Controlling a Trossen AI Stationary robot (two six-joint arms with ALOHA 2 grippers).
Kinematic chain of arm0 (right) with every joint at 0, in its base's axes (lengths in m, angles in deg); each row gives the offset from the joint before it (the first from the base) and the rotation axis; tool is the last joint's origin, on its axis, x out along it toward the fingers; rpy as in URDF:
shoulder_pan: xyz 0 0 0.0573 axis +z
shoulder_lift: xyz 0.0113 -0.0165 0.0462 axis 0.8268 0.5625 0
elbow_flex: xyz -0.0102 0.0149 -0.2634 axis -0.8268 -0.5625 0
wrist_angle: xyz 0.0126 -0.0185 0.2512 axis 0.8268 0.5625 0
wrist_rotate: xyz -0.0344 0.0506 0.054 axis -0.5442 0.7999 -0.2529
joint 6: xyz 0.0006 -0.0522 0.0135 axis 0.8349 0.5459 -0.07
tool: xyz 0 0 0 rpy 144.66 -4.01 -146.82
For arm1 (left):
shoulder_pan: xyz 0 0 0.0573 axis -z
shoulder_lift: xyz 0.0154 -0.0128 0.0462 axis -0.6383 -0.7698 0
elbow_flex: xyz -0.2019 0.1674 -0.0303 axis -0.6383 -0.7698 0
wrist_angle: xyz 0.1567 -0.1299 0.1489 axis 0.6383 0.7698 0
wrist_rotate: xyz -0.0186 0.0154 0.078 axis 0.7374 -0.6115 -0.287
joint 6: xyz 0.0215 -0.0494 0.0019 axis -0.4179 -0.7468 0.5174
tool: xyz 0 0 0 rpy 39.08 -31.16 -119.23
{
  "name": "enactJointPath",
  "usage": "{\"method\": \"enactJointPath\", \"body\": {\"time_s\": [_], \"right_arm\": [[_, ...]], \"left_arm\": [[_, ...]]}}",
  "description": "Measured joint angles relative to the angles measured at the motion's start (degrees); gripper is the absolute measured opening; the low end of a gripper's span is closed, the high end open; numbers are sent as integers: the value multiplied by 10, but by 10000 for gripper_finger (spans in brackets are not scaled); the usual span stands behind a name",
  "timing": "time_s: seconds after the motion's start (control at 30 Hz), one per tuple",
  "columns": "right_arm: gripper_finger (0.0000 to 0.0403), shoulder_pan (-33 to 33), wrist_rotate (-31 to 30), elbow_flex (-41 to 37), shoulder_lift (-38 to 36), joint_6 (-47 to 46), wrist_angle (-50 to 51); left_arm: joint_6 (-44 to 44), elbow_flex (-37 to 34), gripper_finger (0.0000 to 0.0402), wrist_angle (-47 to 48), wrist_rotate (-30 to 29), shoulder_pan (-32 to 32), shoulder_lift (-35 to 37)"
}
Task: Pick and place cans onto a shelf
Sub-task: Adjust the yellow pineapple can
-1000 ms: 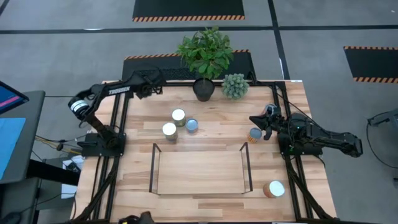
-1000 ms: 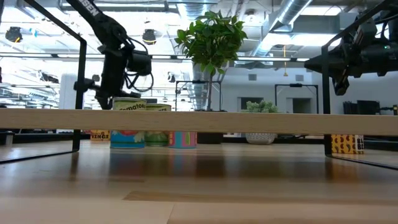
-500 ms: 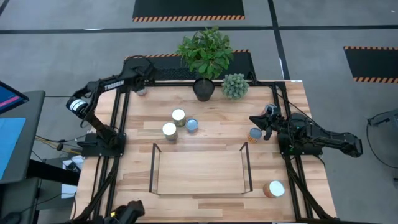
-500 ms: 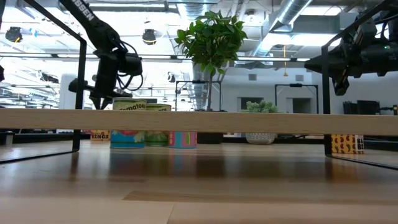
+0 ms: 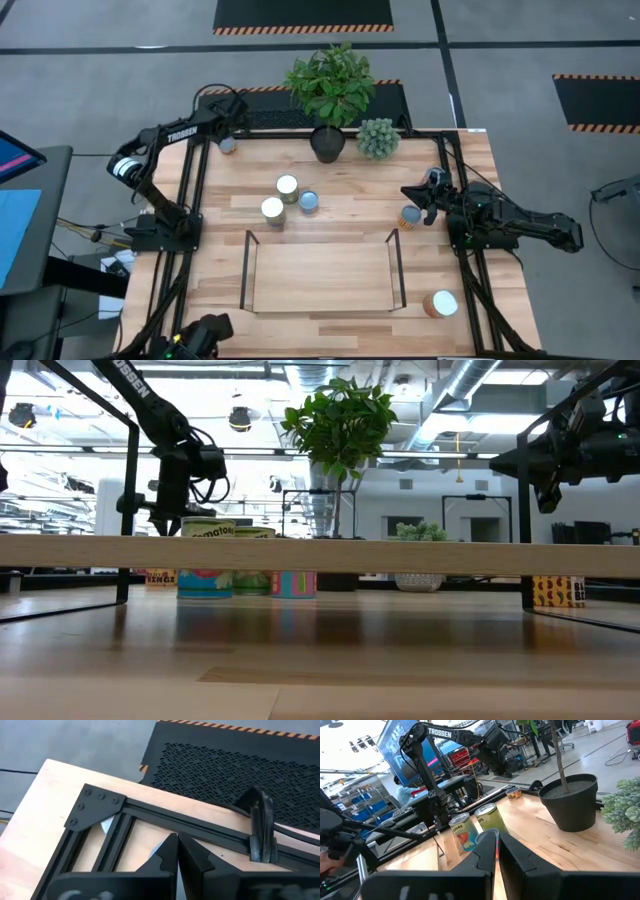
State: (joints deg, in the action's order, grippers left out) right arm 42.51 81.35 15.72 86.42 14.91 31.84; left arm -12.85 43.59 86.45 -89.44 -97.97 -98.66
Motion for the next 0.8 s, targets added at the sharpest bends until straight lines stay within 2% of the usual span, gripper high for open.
{"method": "enactJointPath", "body": {"time_s": [0.27, 0.5, 0.8], "right_arm": [[47, 0, 0, 0, 0, 0, 0], [47, 0, 0, 0, 0, -4, 0], [47, 0, 0, 0, 0, -4, -1]], "left_arm": [[-16, 0, 0, 8, 47, 3, -44], [-21, 0, 0, 6, 38, 3, -74], [-12, 0, 0, 35, 46, 1, -75]]}}
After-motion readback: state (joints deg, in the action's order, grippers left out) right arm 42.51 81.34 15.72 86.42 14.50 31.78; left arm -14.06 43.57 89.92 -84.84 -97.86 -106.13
